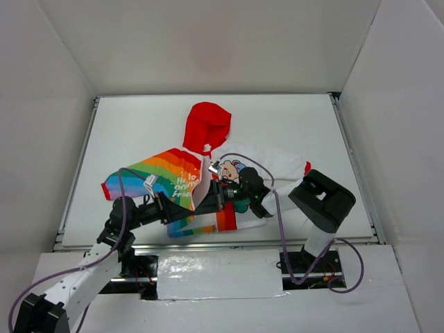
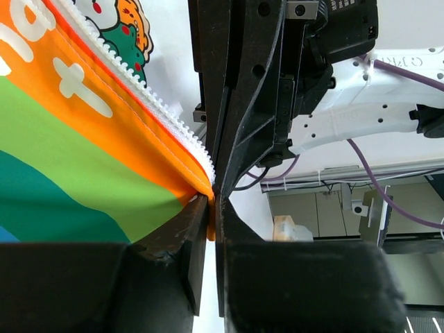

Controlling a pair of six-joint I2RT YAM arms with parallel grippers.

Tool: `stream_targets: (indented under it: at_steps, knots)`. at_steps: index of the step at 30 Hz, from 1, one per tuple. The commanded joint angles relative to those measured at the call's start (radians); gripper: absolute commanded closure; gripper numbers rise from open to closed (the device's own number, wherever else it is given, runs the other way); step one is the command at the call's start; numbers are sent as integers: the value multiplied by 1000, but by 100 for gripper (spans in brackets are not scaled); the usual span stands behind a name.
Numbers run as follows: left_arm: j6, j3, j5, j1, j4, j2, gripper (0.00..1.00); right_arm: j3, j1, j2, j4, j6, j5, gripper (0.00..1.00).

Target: Zip up the jacket

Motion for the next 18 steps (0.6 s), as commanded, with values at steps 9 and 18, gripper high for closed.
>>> stream_targets:
  at_steps: [9,18]
  knots:
    - [16,-29,31,-6,36,15,100,15,-4,-28,14,-36,3,100]
    - [-24,-66,-9,-8,88,33,100,-12,-22,-92,24,-42,-21,38]
